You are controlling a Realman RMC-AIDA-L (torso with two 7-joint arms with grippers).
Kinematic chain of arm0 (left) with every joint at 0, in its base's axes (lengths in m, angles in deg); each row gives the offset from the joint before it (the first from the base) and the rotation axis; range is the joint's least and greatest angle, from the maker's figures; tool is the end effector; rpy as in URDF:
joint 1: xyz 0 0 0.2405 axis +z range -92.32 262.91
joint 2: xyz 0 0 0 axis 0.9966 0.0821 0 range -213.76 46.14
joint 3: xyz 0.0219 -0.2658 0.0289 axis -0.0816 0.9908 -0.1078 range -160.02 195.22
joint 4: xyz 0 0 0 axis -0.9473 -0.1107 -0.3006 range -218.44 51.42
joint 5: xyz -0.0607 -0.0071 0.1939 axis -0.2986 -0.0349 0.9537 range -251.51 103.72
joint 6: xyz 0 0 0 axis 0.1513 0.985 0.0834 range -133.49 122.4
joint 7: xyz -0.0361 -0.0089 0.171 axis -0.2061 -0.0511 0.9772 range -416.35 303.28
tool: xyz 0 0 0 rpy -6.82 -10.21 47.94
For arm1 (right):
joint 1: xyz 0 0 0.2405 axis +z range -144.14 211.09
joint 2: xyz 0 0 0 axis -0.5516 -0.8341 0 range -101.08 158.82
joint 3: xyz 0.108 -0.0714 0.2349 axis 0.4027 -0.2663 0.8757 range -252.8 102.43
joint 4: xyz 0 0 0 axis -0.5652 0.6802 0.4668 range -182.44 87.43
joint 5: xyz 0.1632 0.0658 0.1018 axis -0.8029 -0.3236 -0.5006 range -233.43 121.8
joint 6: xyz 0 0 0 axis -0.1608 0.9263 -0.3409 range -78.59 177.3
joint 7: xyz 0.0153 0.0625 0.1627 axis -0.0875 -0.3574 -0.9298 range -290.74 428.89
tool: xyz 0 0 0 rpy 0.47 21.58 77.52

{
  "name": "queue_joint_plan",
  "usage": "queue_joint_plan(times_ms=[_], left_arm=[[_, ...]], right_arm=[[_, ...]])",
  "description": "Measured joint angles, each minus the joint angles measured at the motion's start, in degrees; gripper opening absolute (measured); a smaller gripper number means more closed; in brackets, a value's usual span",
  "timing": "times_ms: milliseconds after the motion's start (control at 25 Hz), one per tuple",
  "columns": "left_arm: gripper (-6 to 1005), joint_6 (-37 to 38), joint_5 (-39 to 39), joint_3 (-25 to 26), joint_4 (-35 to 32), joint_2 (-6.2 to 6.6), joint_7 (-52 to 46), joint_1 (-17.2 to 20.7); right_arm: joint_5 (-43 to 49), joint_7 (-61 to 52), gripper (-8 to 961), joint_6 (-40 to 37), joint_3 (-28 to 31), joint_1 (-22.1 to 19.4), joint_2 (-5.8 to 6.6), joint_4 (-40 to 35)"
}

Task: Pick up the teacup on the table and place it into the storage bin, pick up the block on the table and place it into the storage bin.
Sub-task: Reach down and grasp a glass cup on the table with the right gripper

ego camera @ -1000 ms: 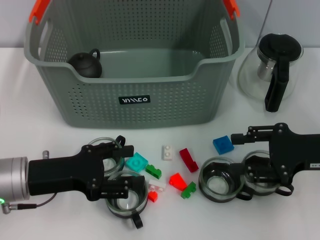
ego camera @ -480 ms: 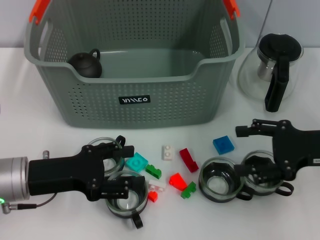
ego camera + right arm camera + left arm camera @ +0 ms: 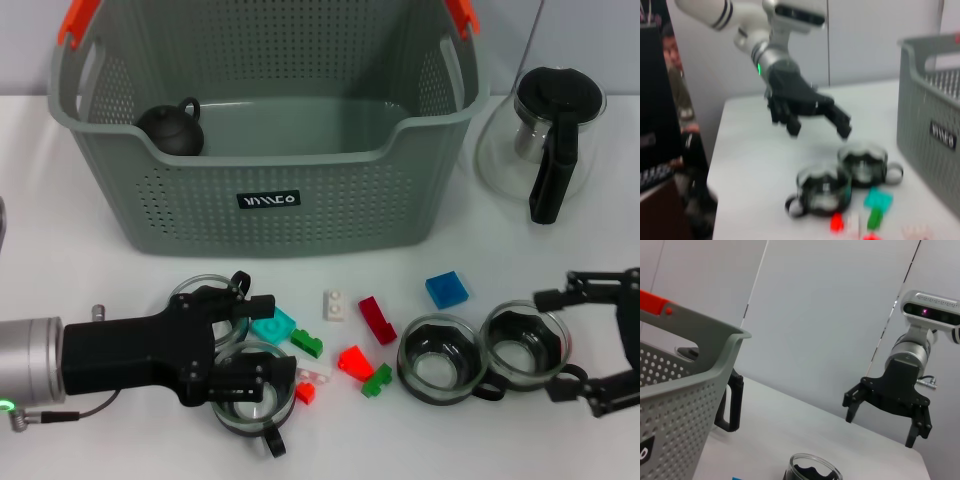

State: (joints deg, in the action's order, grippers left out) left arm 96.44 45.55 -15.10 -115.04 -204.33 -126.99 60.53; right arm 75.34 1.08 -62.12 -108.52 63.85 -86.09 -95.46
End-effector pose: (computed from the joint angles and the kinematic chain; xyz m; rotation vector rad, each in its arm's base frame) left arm -0.2685 0.2712 -0.0484 -2.8125 -0.6655 -0.9217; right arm 0.2695 0.2969 0.0173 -3.0443 0.1792 0.4588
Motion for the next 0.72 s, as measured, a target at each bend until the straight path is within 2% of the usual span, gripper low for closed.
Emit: queue_joint_plan(times_ms=[280,520,600,720], left_arm=[[867,-0.80,-0.51,0.33,0.00,-0.38,-0.02,-0.17],[867,-2.06,-0.33,0.07,0.03,-0.79,0.18,-0.68],[867,-2.52,-0.15,-0.05,0.04,-0.95,0.25,-0.75],[867,-3.07,-0.05,-0.15,0.06,-1.04,0.27,-0.81]], right_arm=[[8.96,-7.29,944,-0.58,-0.07,0.98,-0.53,-5.77],[14.34,-8.78,944,1.45,-1.61,2.98,-1.44,-6.94],[15.81,-9.58,943,2.85,-3.03,3.87,-2.02,-6.95],[18.05,-11.01,943,6.48,-6.30,5.07,-3.50,-6.97]])
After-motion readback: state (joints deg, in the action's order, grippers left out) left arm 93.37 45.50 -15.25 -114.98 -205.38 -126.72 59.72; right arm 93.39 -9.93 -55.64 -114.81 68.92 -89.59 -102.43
